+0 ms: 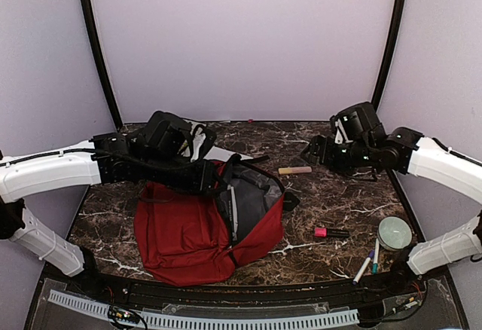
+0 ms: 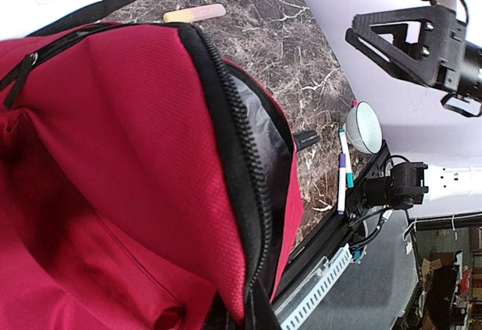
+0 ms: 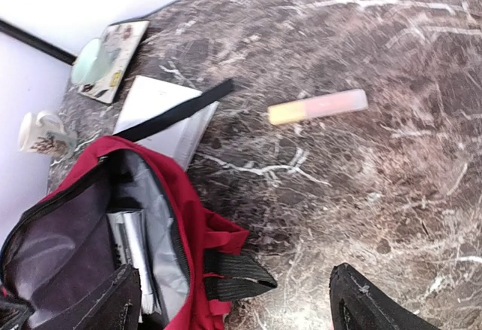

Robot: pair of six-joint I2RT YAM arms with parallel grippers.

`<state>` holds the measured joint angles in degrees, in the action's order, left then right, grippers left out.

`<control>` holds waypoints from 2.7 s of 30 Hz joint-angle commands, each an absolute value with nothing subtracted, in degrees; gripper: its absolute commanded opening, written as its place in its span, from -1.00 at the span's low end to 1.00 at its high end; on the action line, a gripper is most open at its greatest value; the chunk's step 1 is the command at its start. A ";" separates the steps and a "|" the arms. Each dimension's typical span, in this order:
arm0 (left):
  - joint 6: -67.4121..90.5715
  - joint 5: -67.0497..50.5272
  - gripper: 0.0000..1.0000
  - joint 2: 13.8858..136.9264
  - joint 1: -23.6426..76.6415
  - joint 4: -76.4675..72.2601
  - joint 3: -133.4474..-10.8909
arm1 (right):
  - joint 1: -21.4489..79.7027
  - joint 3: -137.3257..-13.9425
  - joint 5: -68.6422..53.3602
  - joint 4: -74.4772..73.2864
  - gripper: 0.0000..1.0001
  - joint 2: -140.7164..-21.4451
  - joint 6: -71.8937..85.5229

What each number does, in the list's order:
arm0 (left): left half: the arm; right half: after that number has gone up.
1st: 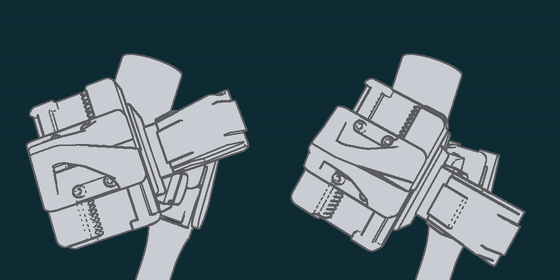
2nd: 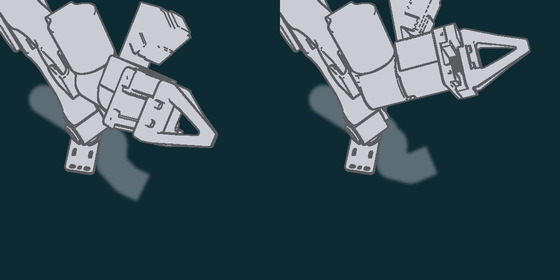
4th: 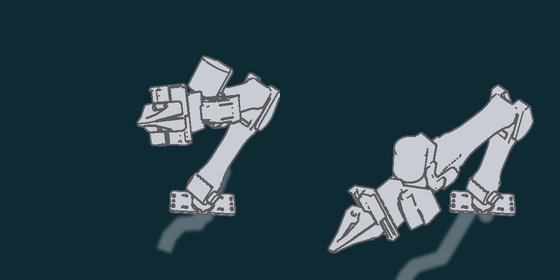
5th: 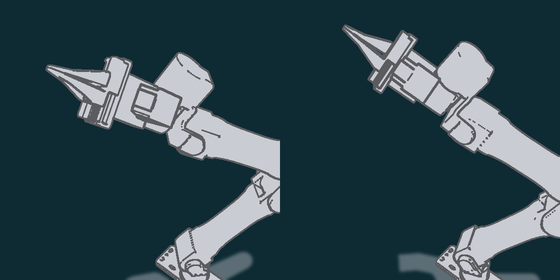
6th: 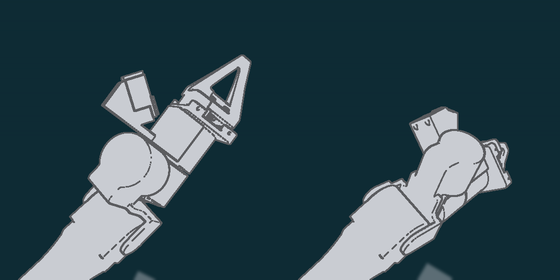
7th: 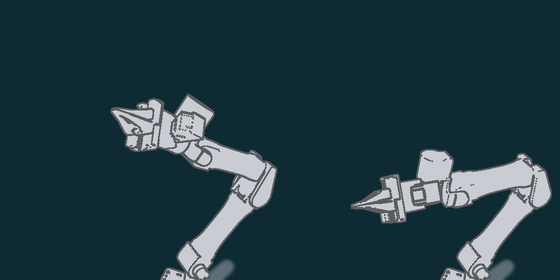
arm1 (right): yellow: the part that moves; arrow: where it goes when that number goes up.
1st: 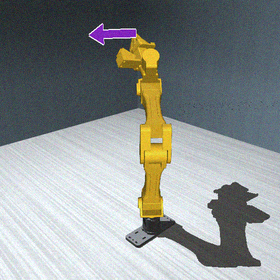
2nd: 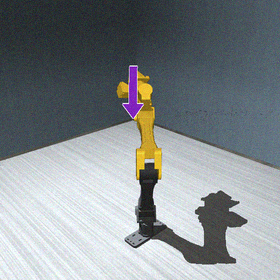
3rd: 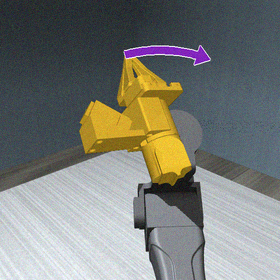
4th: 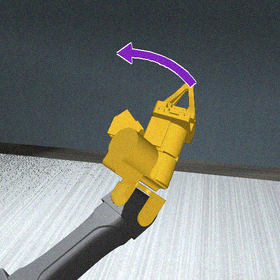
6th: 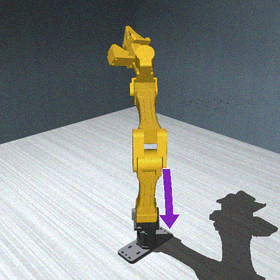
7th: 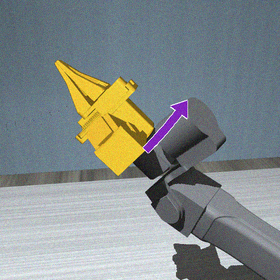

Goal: Pack the student bag
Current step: Move the student bag to the center of the board, then pick up the files from the center of the board.

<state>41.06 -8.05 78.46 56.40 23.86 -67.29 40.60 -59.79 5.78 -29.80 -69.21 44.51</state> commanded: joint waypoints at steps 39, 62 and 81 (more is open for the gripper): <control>44.50 17.22 -1.00 59.66 54.49 51.08 -63.05 | 36.83 -75.80 -13.20 -22.42 0.65 -99.53 40.75; 42.83 12.28 -1.00 65.60 54.32 49.08 -64.84 | 32.01 -97.31 -21.33 -13.57 0.61 -124.45 41.54; 47.50 13.15 -1.00 66.95 54.32 50.19 -65.49 | 28.35 -107.96 -35.34 -8.47 0.27 -138.31 42.42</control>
<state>46.35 12.53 66.72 54.54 49.47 -64.10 27.27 -109.08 -30.94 -10.41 -136.46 42.09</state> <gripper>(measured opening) 0.042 0.656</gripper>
